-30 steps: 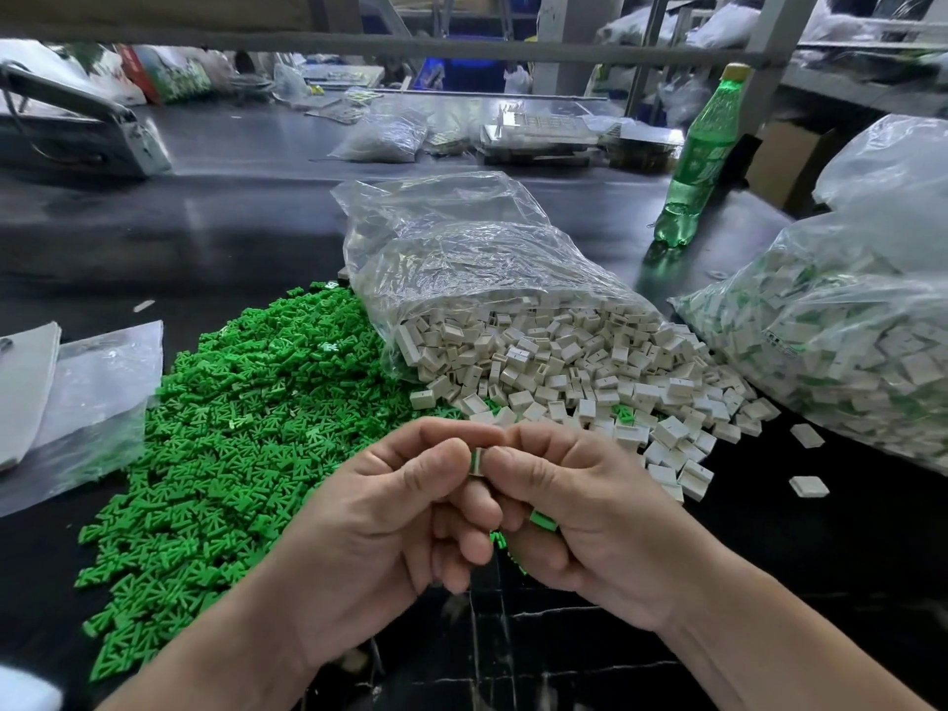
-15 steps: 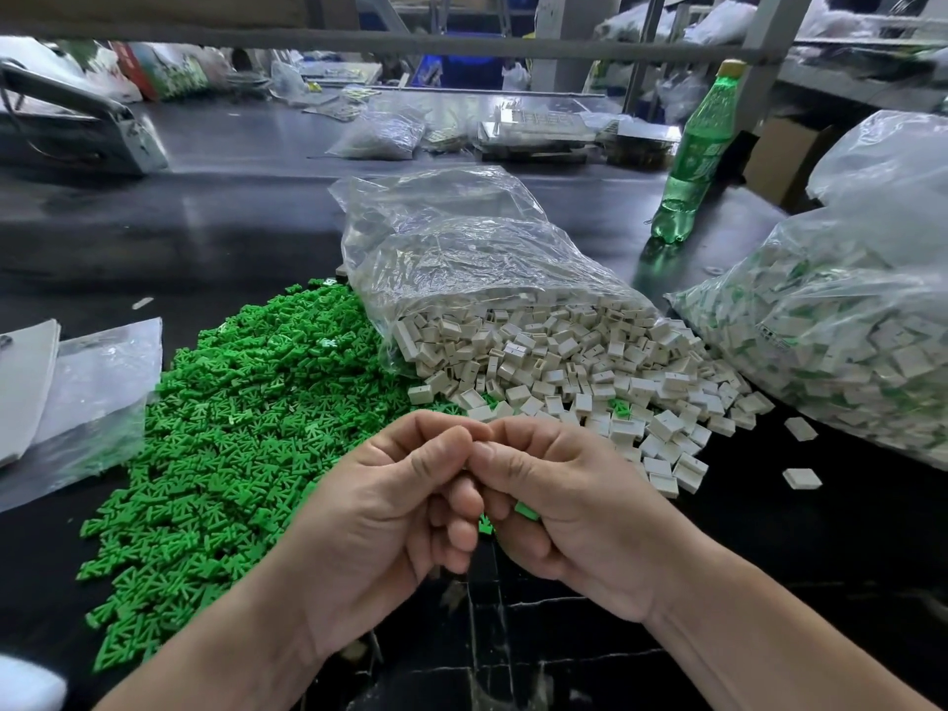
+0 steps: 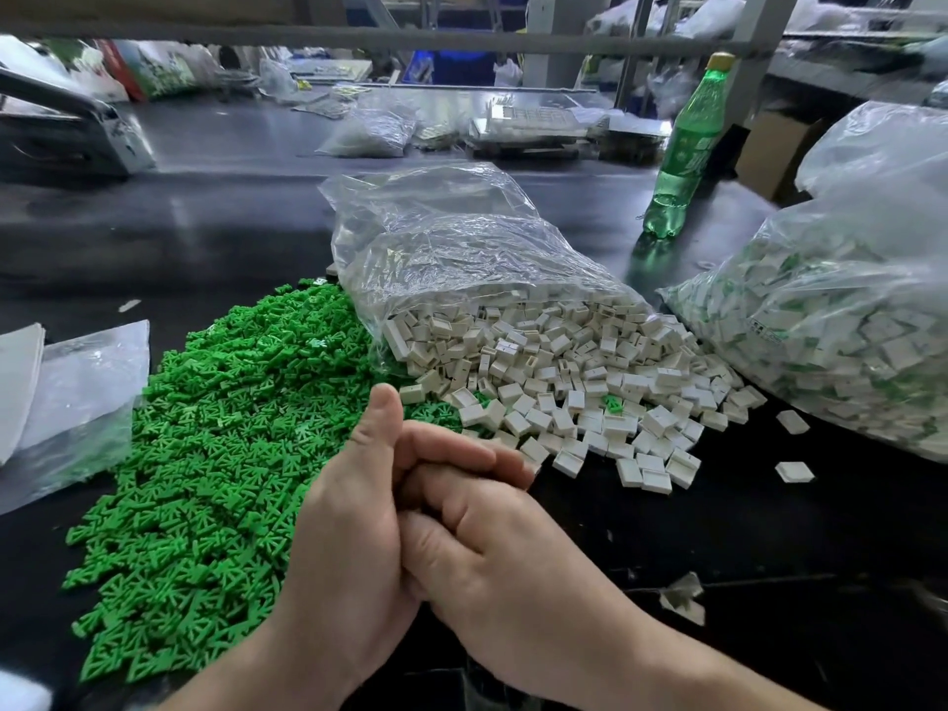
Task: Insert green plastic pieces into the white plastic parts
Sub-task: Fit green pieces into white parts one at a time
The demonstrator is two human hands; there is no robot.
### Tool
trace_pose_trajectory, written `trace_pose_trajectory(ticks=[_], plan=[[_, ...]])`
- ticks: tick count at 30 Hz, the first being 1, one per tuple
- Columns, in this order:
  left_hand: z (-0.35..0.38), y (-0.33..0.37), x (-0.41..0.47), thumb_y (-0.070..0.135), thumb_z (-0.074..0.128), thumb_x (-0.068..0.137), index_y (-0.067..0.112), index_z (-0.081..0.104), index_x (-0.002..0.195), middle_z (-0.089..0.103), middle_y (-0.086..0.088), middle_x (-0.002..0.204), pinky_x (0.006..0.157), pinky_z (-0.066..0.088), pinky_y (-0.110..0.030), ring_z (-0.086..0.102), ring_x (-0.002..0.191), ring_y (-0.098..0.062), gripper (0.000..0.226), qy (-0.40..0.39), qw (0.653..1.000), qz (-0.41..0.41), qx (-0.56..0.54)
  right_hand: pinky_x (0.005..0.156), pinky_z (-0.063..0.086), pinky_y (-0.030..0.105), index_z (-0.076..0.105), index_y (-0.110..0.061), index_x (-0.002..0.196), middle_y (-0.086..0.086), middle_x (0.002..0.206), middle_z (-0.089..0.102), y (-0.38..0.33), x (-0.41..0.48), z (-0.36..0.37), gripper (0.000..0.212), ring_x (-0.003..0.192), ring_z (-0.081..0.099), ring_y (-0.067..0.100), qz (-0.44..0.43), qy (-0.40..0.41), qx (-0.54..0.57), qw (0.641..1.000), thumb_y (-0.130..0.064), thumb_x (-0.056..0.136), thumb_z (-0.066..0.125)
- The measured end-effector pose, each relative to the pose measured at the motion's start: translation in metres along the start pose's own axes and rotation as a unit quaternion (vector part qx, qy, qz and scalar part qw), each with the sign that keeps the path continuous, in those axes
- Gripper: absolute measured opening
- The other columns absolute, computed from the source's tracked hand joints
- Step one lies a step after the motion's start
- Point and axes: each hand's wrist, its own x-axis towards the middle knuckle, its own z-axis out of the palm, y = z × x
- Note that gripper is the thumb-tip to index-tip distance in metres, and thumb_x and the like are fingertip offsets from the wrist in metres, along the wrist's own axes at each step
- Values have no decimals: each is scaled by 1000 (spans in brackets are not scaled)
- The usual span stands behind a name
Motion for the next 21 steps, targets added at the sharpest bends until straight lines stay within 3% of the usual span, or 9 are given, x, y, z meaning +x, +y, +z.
trace_pose_trajectory(ticks=[6,10,14,18,21], plan=[[8,3,-4,52,42,91,-1,69,68,68,-36,87,72,59,-35,69,87,-46,64,39,999,-2,4,61,45,10,68,-18,93,-21,69,62,-4,-2,0,15,68,61,-8,1,-2,15,1000,-16,101,55],[7,3,-3,58,45,93,-3,70,73,69,-35,90,74,59,-38,69,90,-47,69,26,999,-12,16,58,46,10,68,-24,89,-20,69,62,-1,-1,0,18,66,61,-7,3,-10,29,1000,-18,100,56],[-3,10,8,55,48,93,-1,71,99,68,-30,106,82,58,-41,67,102,-43,60,-35,999,-13,26,38,34,14,65,-32,75,-11,61,55,-3,7,-15,25,42,45,-1,50,-44,193,979,-22,97,59],[-29,20,10,31,67,81,15,71,104,72,-13,109,87,56,-48,67,102,-34,29,-64,966,97,232,34,25,17,59,-16,90,-2,64,50,2,10,-42,10,39,32,7,71,-30,325,942,-21,98,56],[-32,23,6,37,74,75,26,72,99,72,-1,95,72,60,-39,69,79,-26,26,-58,921,147,357,33,25,16,55,-11,94,-1,62,49,5,9,-46,9,37,32,6,75,-34,338,938,-20,95,57]])
